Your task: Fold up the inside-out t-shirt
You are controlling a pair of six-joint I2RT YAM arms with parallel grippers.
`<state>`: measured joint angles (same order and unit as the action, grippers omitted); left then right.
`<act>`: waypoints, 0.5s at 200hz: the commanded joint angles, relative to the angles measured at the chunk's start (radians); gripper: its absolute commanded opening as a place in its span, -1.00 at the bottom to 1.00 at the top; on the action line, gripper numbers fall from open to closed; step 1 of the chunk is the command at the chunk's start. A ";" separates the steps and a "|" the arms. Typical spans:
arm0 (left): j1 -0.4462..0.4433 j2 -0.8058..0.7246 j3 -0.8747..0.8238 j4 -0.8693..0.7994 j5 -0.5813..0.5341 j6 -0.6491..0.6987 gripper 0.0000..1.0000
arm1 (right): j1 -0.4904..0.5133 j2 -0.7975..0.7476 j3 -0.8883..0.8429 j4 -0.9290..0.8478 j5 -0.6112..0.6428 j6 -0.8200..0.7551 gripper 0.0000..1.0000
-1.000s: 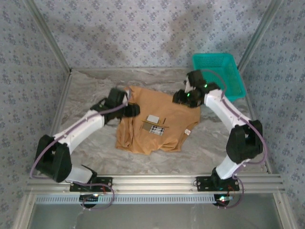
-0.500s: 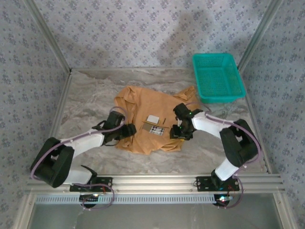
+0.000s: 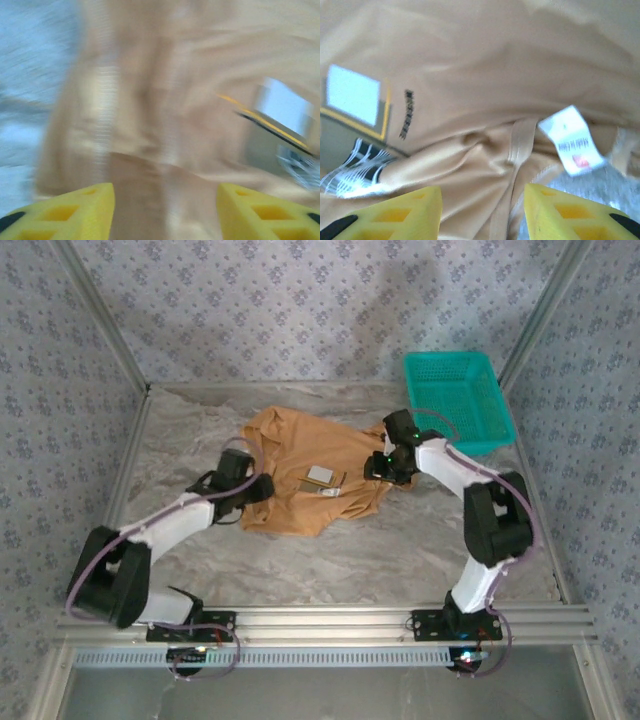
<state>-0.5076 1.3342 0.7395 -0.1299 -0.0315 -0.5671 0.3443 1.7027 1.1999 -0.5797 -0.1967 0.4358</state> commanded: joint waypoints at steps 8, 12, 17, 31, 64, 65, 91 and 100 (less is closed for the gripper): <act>-0.212 -0.074 0.001 0.049 0.036 0.127 0.23 | 0.013 -0.169 -0.144 -0.066 -0.017 0.010 -0.07; -0.231 -0.067 -0.001 0.058 0.054 0.127 0.24 | 0.012 -0.186 -0.161 -0.063 -0.020 0.016 -0.09; -0.256 -0.053 -0.002 0.068 0.068 0.125 0.24 | 0.014 -0.204 -0.181 -0.060 -0.027 0.021 -0.10; -0.305 0.005 0.006 0.082 0.084 0.125 0.26 | 0.021 -0.248 -0.228 -0.050 -0.039 0.041 -0.10; -0.377 0.213 0.096 0.060 0.080 0.122 0.37 | 0.080 -0.288 -0.276 -0.042 -0.027 0.068 -0.10; -0.379 0.221 0.099 0.061 0.079 0.121 0.37 | 0.082 -0.288 -0.276 -0.042 -0.026 0.068 -0.10; -0.389 0.369 0.188 0.026 0.048 0.122 0.40 | 0.131 -0.280 -0.288 -0.027 -0.023 0.092 -0.11; -0.389 0.409 0.217 0.005 0.027 0.131 0.36 | 0.153 -0.277 -0.291 -0.026 -0.019 0.103 -0.11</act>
<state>-0.8917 1.6661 0.8700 -0.0769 0.0334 -0.4622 0.4572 1.4395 0.9207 -0.6060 -0.2207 0.4961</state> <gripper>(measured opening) 0.695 0.447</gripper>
